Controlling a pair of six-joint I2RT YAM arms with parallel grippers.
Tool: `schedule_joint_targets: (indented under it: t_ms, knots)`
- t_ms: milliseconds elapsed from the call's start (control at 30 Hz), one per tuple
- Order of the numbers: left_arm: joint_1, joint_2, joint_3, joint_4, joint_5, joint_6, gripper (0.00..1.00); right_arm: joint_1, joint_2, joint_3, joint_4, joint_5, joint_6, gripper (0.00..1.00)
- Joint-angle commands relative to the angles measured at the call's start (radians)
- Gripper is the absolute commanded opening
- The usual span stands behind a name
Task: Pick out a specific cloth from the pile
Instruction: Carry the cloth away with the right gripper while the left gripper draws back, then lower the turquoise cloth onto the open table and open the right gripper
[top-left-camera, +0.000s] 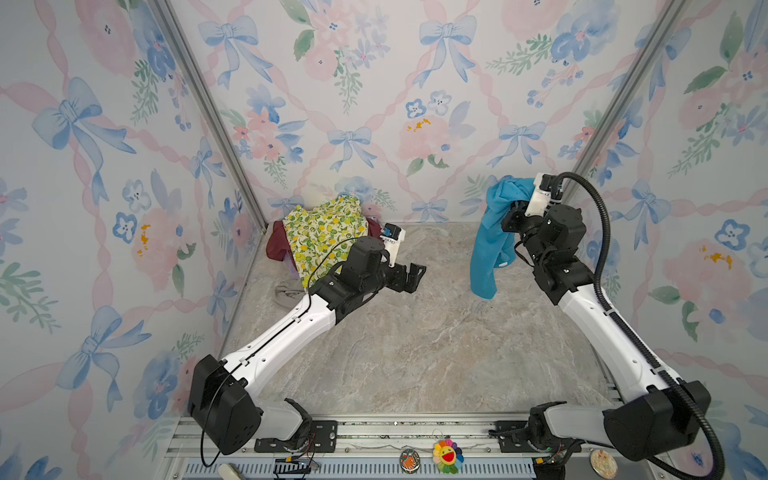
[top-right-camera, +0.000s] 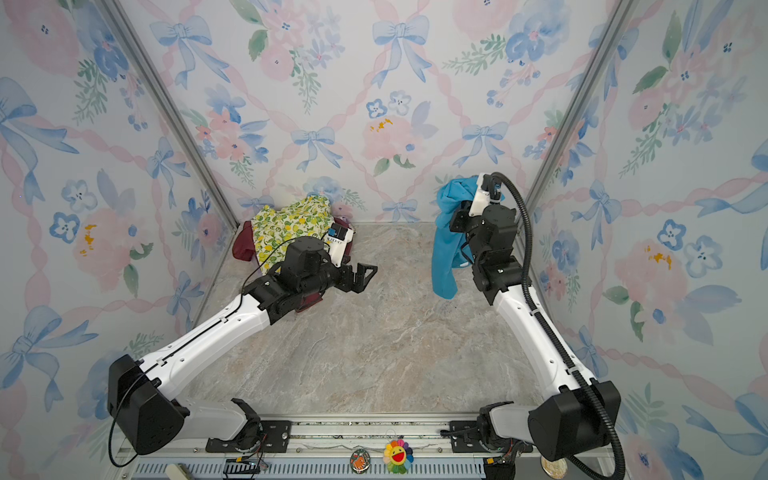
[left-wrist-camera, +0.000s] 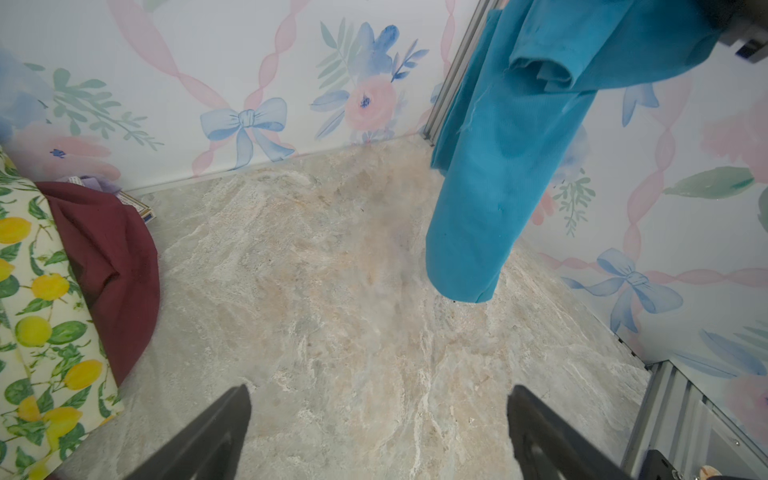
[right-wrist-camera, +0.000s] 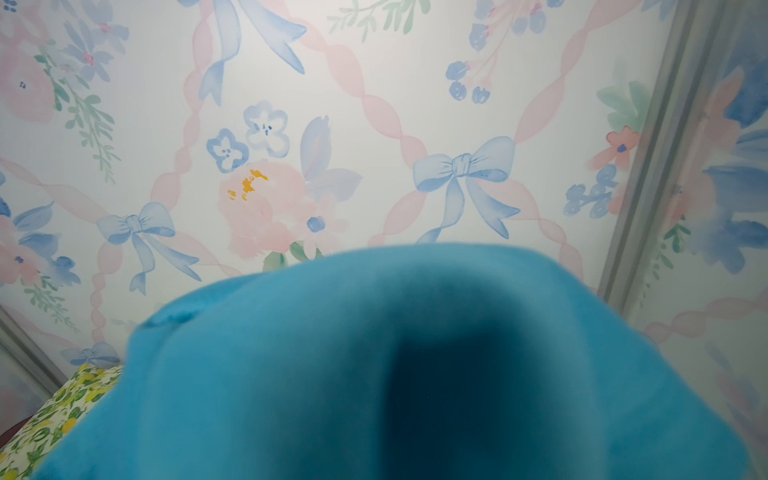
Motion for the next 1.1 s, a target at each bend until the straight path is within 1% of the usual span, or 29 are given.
schedule_joint_targets:
  t_ms: [0,233,333,433,533,700,800,933,1067]
  knots:
    - [-0.004,0.024,-0.028,0.009,-0.008,0.047,0.98,-0.053,0.051,0.054,0.028,-0.056,0.004,0.0]
    - [-0.001,0.061,-0.049,0.005,-0.046,0.109,0.98,-0.163,0.158,0.076,0.076,-0.066,0.031,0.0]
    - [0.002,0.079,-0.051,0.003,-0.05,0.12,0.98,-0.219,0.205,0.077,0.079,-0.079,0.066,0.0]
    - [0.005,0.097,-0.051,-0.001,-0.051,0.132,0.98,-0.274,0.23,0.042,0.094,-0.099,0.111,0.0]
    - [0.018,0.103,-0.055,-0.002,-0.055,0.137,0.98,-0.299,0.232,-0.03,0.091,-0.087,0.11,0.0]
    - [0.052,0.122,-0.055,-0.001,-0.044,0.13,0.98,-0.312,0.225,-0.153,-0.025,-0.02,0.115,0.0]
    - [0.071,0.129,-0.06,0.0,-0.043,0.12,0.98,-0.309,0.241,-0.192,-0.1,-0.019,0.143,0.0]
    - [0.084,0.133,-0.076,0.002,-0.093,0.11,0.98,-0.288,0.308,-0.149,-0.253,-0.009,0.159,0.0]
    - [0.086,0.113,-0.093,0.002,-0.143,0.105,0.98,-0.281,0.413,-0.068,-0.426,-0.01,0.206,0.0]
